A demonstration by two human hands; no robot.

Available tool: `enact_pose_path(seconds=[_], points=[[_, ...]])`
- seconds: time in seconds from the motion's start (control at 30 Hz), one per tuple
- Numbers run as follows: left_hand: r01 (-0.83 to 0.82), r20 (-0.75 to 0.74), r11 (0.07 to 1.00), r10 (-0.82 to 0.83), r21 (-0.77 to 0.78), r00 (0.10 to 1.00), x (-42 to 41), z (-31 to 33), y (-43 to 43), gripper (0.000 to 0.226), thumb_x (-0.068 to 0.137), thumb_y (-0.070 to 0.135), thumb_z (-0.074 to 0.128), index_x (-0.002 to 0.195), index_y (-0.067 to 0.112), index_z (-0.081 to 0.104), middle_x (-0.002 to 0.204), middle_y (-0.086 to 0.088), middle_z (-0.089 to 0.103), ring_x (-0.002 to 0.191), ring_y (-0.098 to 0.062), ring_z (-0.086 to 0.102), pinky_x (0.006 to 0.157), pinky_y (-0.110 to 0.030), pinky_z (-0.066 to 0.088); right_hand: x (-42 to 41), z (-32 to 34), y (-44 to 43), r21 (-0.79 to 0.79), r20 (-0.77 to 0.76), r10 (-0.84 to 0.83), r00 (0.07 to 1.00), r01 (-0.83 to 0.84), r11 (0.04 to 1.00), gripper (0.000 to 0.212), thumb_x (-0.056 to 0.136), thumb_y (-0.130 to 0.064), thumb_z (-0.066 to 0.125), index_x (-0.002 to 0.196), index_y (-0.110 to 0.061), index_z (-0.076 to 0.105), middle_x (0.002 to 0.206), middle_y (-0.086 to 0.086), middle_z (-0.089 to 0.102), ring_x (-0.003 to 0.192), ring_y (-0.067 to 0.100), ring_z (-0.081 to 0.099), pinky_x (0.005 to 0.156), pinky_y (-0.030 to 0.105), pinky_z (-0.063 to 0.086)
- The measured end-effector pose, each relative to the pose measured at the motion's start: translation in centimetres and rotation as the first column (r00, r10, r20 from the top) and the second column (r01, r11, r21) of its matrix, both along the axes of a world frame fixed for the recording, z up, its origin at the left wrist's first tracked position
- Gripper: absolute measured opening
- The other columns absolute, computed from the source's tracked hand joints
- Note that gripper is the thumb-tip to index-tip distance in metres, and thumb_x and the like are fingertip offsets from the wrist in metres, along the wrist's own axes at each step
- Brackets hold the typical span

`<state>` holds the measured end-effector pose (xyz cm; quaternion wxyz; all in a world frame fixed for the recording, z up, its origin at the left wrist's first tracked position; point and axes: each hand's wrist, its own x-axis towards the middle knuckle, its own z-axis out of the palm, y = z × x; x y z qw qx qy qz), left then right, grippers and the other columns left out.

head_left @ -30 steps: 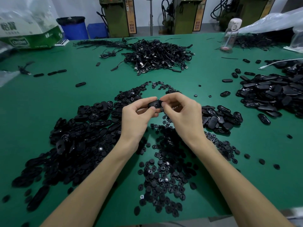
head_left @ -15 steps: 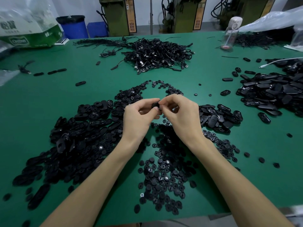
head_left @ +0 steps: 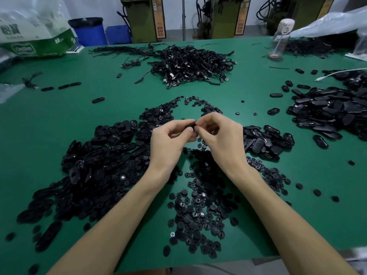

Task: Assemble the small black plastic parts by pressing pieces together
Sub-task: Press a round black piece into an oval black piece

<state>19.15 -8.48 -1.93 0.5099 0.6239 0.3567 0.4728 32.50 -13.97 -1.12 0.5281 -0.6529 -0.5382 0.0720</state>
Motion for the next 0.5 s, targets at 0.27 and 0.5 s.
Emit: enact_pose_path(seconds=[0.27, 0.5], points=[[0.035, 0.062, 0.998, -0.033, -0.042, 0.998, -0.09, 0.47, -0.26, 0.021, 0.095, -0.003, 0.068, 0.114, 0.001, 0.075, 0.093, -0.01, 0.08, 0.083, -0.022, 0.078, 0.077, -0.024, 0.061, 0.09, 0.6, -0.22, 0.032, -0.015, 0.037, 0.999, -0.037, 0.999, 0.007, 0.088, -0.004, 0.077, 0.093, -0.01, 0.078, 0.092, 0.003, 0.07, 0.08, 0.012, 0.064, 0.073, 0.009, 0.044], [0.008, 0.034, 1.0, -0.008, -0.017, 0.999, -0.04, 0.31, -0.1, 0.021, 0.095, -0.004, 0.068, 0.113, 0.001, 0.076, 0.097, -0.008, 0.08, 0.087, -0.02, 0.078, 0.082, -0.031, 0.063, -0.16, 0.44, -0.09, 0.019, 0.013, 0.038, 0.999, -0.039, 0.999, 0.007, 0.088, -0.005, 0.076, 0.091, -0.011, 0.076, 0.09, 0.001, 0.068, 0.079, 0.008, 0.061, 0.071, 0.007, 0.043]])
